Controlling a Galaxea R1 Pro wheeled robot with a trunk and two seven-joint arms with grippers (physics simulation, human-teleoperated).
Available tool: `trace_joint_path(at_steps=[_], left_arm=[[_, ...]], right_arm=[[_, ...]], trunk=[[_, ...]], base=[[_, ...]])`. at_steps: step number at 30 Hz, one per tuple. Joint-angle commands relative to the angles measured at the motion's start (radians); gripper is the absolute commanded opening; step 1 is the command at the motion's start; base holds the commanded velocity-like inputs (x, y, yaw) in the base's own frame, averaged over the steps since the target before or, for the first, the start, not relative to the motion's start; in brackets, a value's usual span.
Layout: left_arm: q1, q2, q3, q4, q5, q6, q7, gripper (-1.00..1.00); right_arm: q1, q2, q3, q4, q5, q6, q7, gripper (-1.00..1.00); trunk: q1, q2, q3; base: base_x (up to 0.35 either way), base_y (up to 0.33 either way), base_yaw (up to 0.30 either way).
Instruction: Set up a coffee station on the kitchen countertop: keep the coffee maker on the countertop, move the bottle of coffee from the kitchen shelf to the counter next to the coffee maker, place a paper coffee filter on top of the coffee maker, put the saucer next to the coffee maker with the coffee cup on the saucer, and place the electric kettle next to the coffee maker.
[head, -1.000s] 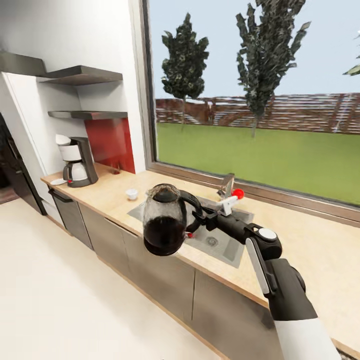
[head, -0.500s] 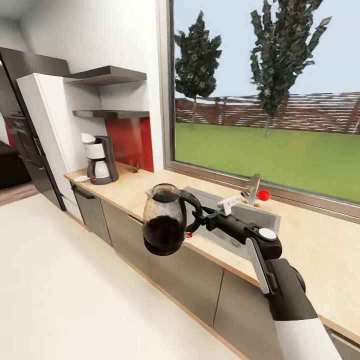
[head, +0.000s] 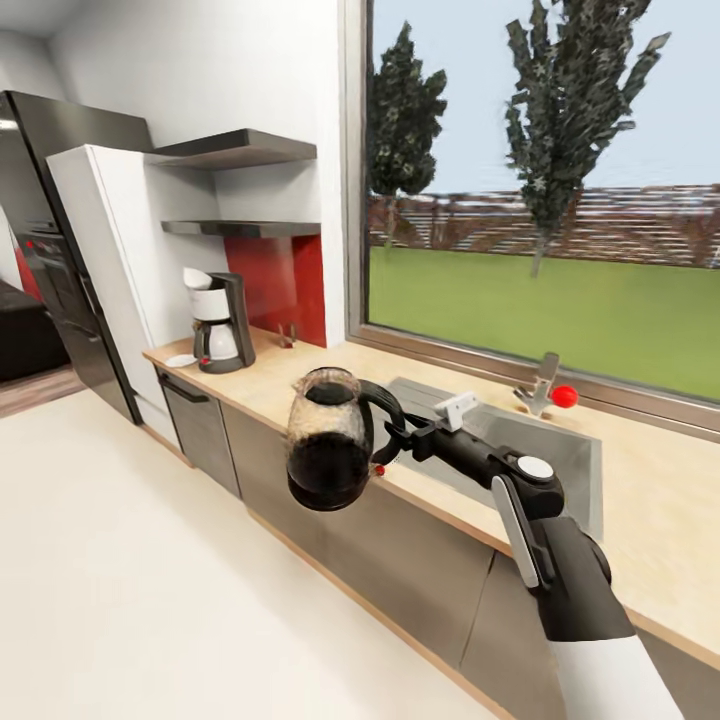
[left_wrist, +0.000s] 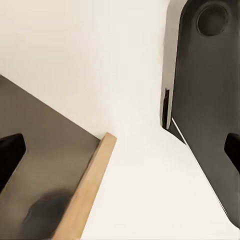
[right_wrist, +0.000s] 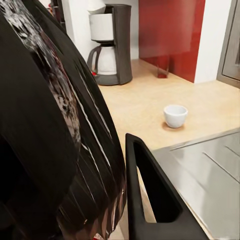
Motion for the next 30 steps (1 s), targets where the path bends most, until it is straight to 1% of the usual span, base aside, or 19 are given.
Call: trace_joint_path(at_steps=[1, 30], left_arm=[[0.0, 0.0, 0.002, -0.002, -0.003, 0.002, -0.001, 1.0], [0.0, 0.0, 0.002, -0.001, -0.003, 0.001, -0.001, 1.0]], right_arm=[[-0.001, 0.001, -0.001, -0.001, -0.006, 0.008, 0.003, -1.0], [-0.001, 0.001, -0.001, -0.001, -0.006, 0.008, 0.003, -1.0]], trunk=[[0.001, -0.002, -0.002], [0.001, -0.002, -0.002]], base=[[0.241, 0.252, 0.0], [0.243, 0.249, 0.0]])
